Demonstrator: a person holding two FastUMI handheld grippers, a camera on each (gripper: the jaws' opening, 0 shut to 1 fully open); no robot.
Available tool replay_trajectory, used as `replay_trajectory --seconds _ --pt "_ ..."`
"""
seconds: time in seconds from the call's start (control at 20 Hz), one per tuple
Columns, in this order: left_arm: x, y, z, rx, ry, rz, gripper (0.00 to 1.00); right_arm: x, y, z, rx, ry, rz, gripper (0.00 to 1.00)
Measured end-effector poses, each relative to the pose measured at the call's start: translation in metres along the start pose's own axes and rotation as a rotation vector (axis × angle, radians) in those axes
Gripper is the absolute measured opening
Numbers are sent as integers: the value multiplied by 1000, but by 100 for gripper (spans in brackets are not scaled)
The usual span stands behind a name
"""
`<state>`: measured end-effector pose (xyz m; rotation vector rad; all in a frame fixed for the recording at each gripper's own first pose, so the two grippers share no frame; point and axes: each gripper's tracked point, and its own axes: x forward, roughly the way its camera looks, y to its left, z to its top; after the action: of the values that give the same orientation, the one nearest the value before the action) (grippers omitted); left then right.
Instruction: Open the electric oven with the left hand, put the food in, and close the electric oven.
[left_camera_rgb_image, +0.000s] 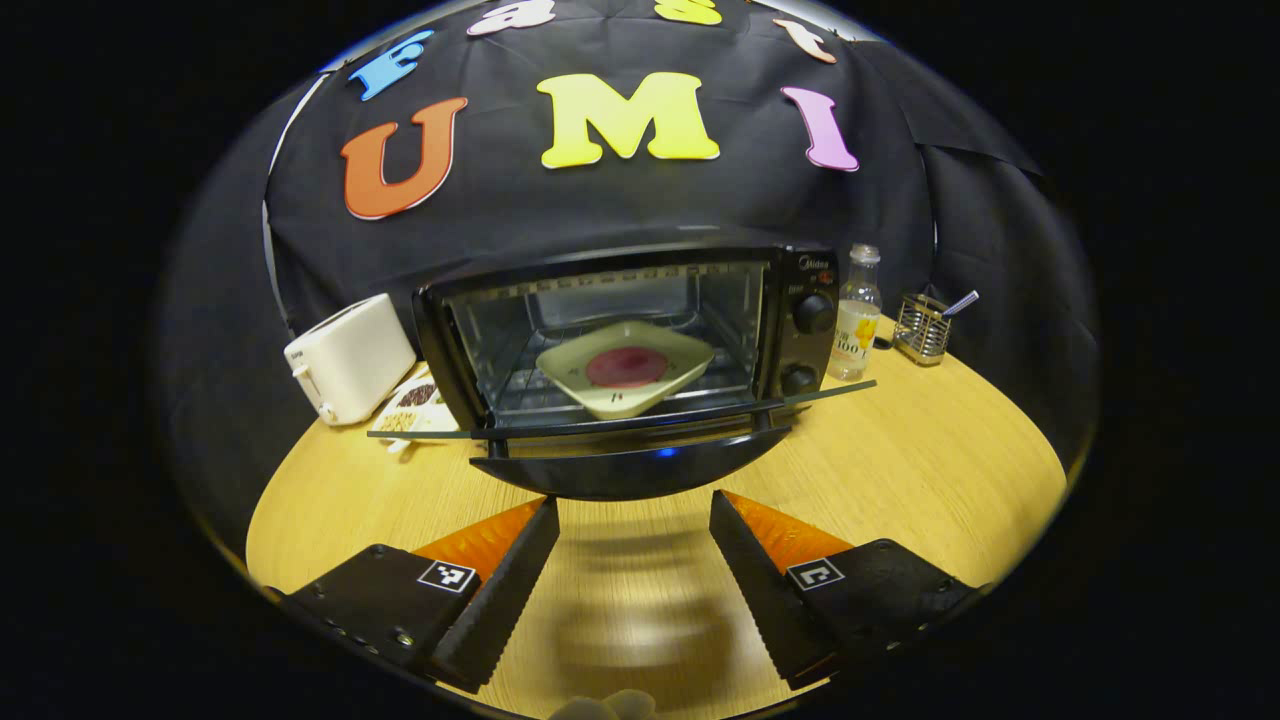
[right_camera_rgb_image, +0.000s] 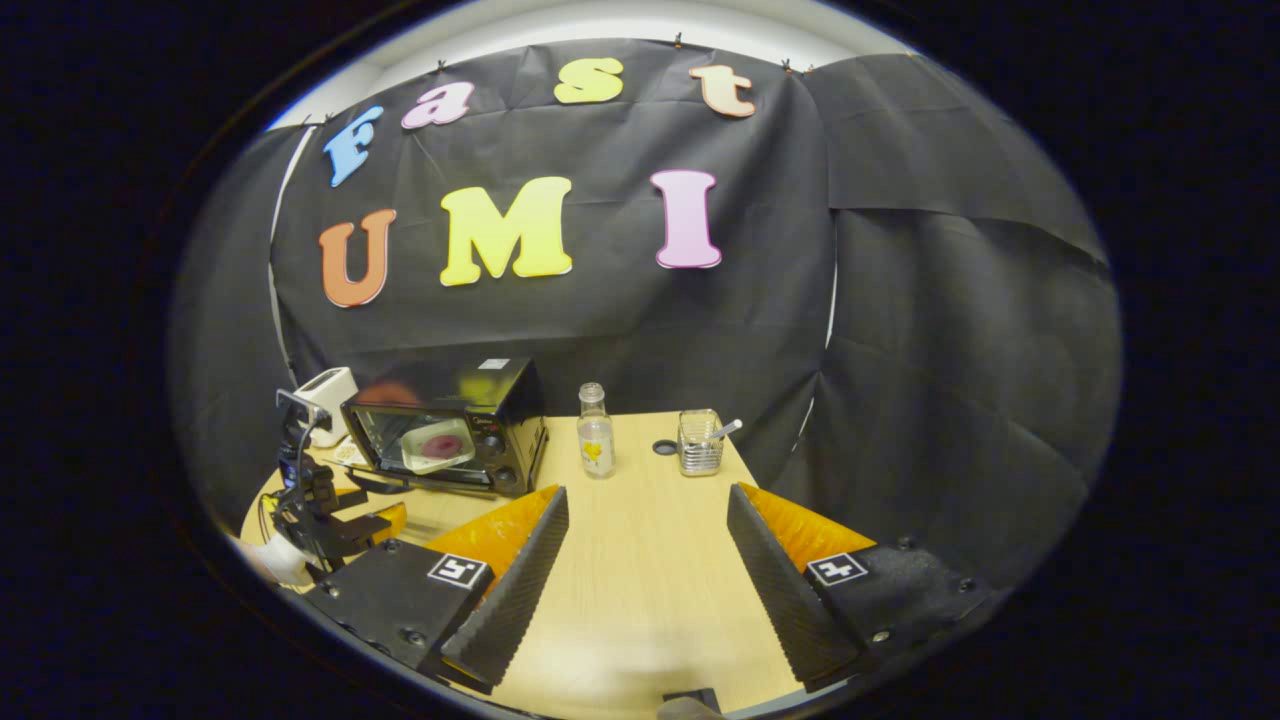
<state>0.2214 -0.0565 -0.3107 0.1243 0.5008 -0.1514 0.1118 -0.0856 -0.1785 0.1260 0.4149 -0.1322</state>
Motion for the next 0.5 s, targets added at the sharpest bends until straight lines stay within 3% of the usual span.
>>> replay_trajectory --seconds 0.2,0.5 --pt "10 6 32 -26 -38 7 97 -1 -6 -3 26 8 -19 96" --pt "11 4 40 -42 -49 9 97 1 -5 1 28 10 -24 96"
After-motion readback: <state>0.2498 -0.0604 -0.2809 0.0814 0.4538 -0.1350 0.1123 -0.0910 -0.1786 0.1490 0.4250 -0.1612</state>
